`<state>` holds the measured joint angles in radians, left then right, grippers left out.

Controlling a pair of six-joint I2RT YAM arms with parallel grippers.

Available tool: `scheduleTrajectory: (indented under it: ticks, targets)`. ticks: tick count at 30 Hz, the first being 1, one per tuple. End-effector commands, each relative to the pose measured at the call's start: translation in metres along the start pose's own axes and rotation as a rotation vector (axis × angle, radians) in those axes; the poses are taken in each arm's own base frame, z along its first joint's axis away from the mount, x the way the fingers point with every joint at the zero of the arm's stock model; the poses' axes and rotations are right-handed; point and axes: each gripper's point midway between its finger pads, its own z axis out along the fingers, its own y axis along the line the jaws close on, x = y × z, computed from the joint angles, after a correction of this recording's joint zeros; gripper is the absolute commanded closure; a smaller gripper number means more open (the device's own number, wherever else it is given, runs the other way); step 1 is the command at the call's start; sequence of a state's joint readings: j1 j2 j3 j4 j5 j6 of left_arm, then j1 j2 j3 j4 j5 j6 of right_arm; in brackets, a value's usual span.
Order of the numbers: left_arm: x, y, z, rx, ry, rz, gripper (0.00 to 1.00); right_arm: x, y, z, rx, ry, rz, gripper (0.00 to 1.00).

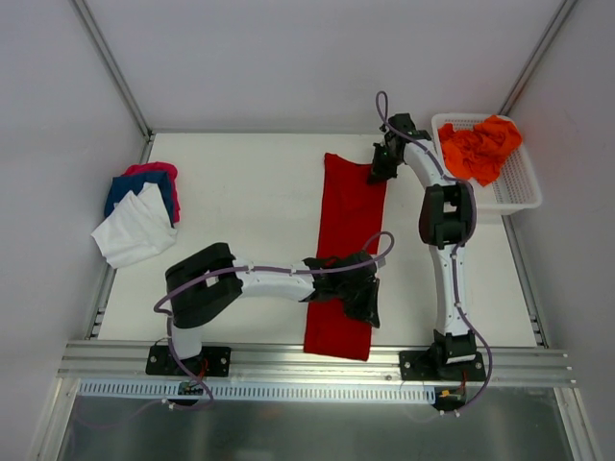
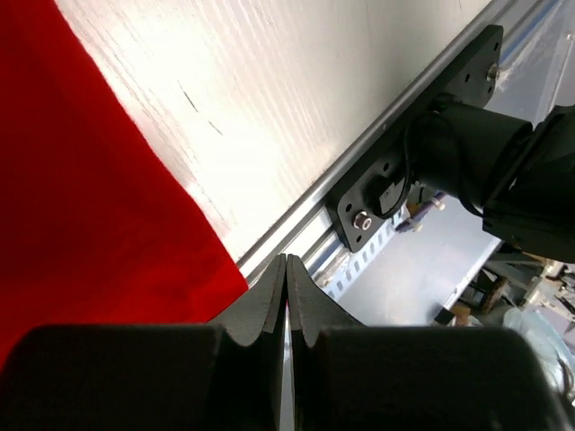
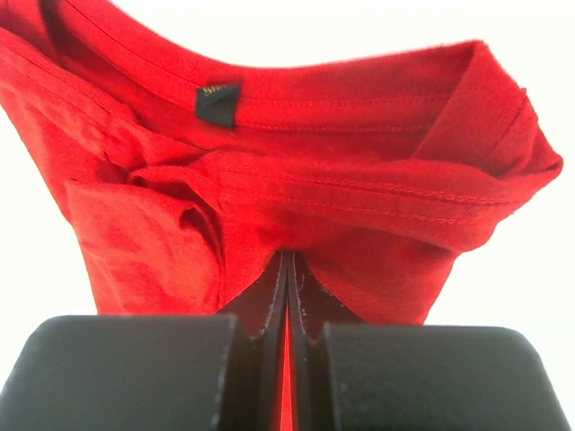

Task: Fold and stack the t-shirts
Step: Fold the tshirt

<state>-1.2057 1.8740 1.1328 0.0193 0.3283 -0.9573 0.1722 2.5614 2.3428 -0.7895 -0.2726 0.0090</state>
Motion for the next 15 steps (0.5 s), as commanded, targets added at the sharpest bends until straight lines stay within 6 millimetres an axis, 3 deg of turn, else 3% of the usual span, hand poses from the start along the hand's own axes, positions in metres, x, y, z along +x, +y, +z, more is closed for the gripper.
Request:
scheduleTrajectory:
  ticks: [1,2,3,5,6,7,8,9,11,12,13,14,15]
  targets:
    - [-0.021,-0.016,-0.020,-0.008,-0.120,0.112,1.00,-0.015,0.026,-0.022,-0.062,-0.095,-0.086,1.00]
    - [-0.027,-0.013,-0.029,-0.047,-0.160,0.129,1.00,-0.020,0.032,-0.042,-0.065,-0.149,-0.116,0.99]
    - [-0.047,-0.015,-0.052,-0.095,-0.279,0.155,1.00,-0.024,0.033,-0.056,-0.047,-0.184,-0.148,1.00]
    - [-0.060,-0.003,-0.083,-0.199,-0.376,0.210,1.00,-0.025,0.035,-0.083,-0.031,-0.235,-0.181,0.99]
    - [-0.068,-0.011,-0.112,-0.200,-0.461,0.231,1.00,-0.036,0.047,-0.129,-0.029,-0.321,-0.227,0.98]
    - [-0.083,-0.004,-0.133,-0.259,-0.562,0.238,0.98,-0.037,0.052,-0.151,-0.028,-0.354,-0.247,0.96]
    - [-0.087,-0.002,-0.151,-0.285,-0.616,0.256,0.86,-0.032,0.054,-0.170,-0.024,-0.363,-0.259,0.92]
    - [-0.090,-0.007,-0.183,-0.268,-0.698,0.254,0.79,-0.033,0.068,-0.221,-0.041,-0.446,-0.298,0.89]
    - [-0.098,-0.002,-0.221,-0.311,-0.828,0.252,0.61,-0.014,0.077,-0.264,-0.060,-0.455,-0.312,0.74]
    - [-0.096,-0.005,-0.246,-0.282,-0.886,0.247,0.37,0.000,0.089,-0.305,-0.092,-0.506,-0.333,0.63]
    - [-0.095,-0.003,-0.257,-0.285,-0.908,0.266,0.29,0.015,0.093,-0.321,-0.116,-0.507,-0.338,0.50]
    - [-0.092,-0.004,-0.267,-0.274,-0.924,0.274,0.26,0.031,0.098,-0.335,-0.144,-0.503,-0.338,0.48]
    - [-0.085,0.001,-0.279,-0.261,-0.940,0.275,0.26,0.055,0.094,-0.329,-0.149,-0.462,-0.322,0.48]
